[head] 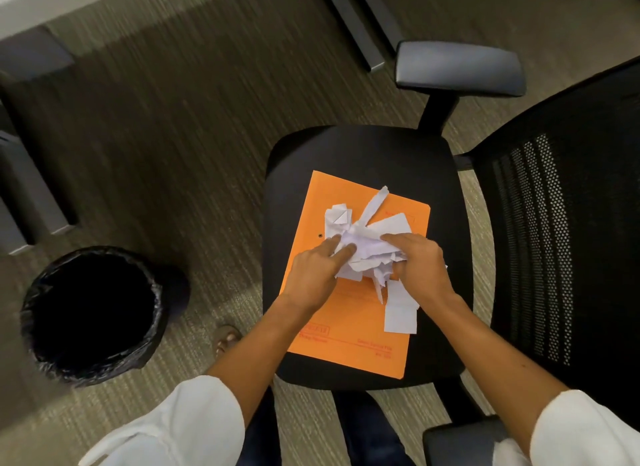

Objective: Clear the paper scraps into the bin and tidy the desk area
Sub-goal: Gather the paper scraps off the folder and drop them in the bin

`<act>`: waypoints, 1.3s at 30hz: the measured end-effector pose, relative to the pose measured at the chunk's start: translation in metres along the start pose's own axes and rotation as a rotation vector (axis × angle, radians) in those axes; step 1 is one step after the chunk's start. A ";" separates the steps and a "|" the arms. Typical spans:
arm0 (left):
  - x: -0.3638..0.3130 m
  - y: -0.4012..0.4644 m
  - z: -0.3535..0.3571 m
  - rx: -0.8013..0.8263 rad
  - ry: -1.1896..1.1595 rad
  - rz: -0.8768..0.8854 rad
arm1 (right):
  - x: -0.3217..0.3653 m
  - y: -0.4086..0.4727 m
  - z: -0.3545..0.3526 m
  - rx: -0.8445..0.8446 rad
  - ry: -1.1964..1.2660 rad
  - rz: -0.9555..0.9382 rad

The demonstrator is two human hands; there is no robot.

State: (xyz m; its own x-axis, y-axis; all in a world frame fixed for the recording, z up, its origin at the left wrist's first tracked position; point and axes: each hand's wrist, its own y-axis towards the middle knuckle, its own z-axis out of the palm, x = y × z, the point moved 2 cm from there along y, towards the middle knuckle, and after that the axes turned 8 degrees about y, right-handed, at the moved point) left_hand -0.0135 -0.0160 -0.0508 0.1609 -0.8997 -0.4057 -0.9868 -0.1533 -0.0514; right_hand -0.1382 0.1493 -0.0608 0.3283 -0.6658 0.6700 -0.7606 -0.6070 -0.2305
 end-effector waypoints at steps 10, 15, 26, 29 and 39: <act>0.026 -0.012 -0.013 -0.221 -0.688 -0.425 | 0.001 -0.014 -0.028 -0.111 0.125 0.054; 0.035 -0.029 -0.012 -0.228 -1.139 -0.713 | 0.016 -0.029 -0.035 -0.245 0.581 0.366; 0.061 -0.090 -0.028 -0.375 -1.650 -0.981 | 0.105 -0.045 0.004 -0.186 1.159 0.567; 0.088 -0.121 -0.033 -0.475 -1.720 -1.029 | 0.141 -0.039 0.044 -0.060 1.198 0.564; 0.221 -0.221 -0.065 -0.684 -1.715 -1.238 | 0.276 -0.009 0.203 0.366 1.067 0.573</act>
State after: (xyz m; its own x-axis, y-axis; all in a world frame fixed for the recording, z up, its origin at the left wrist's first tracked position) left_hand 0.2410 -0.2076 -0.0693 -0.0271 0.7817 -0.6231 -0.2190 -0.6128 -0.7593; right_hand 0.0732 -0.1174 -0.0167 -0.7393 -0.2962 0.6047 -0.3884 -0.5460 -0.7423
